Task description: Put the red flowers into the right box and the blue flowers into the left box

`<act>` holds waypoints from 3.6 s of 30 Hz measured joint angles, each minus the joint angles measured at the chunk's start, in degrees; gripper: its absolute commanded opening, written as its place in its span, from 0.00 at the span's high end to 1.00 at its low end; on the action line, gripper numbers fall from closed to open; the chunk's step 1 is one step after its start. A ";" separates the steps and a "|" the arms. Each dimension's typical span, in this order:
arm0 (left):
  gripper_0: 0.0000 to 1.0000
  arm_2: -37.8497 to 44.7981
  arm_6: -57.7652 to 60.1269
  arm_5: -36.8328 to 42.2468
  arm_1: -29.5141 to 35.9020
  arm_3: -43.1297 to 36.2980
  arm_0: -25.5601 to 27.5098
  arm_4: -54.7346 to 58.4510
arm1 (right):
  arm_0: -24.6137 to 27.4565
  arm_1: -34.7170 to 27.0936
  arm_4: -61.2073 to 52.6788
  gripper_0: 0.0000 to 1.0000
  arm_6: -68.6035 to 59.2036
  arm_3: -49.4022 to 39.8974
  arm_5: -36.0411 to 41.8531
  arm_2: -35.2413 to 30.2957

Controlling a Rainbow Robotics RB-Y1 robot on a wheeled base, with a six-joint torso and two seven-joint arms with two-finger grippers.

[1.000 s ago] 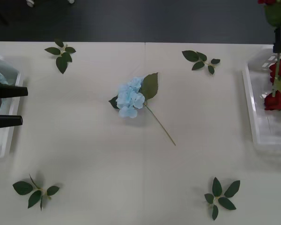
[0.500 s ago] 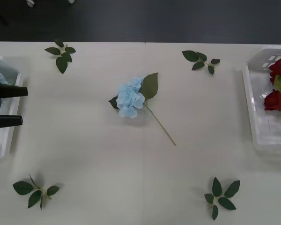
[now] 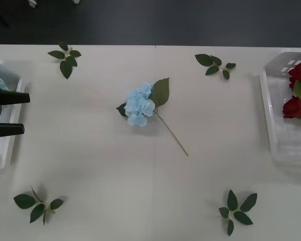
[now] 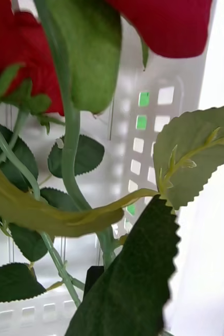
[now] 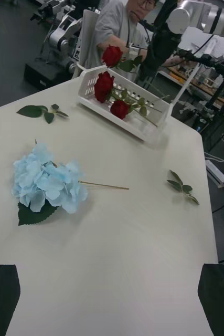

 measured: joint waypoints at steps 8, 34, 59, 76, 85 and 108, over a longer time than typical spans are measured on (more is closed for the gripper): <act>0.00 0.00 0.00 0.00 0.00 0.00 0.00 0.10 | 2.74 1.40 2.27 1.00 -1.02 0.00 -2.42 -0.14; 0.00 1.94 0.00 0.68 -0.02 -13.86 0.01 -7.20 | 2.96 4.39 5.31 0.21 -4.31 -0.72 -2.28 -1.13; 0.00 1.15 0.00 0.73 -0.02 -13.86 0.03 -7.19 | 2.96 19.74 9.00 0.21 -22.58 -42.01 30.58 -18.46; 0.00 1.15 0.00 0.74 -0.02 -13.85 0.03 -7.13 | -3.49 24.33 19.93 0.21 -51.93 -53.52 17.53 14.45; 0.00 1.15 0.00 0.74 -0.02 -13.85 0.04 -7.13 | -3.84 28.03 22.12 0.21 -54.04 -51.09 7.02 19.17; 0.00 1.15 0.00 0.75 -0.02 -13.85 0.04 -6.91 | -3.88 35.12 22.01 0.21 -29.06 -34.47 -2.30 24.45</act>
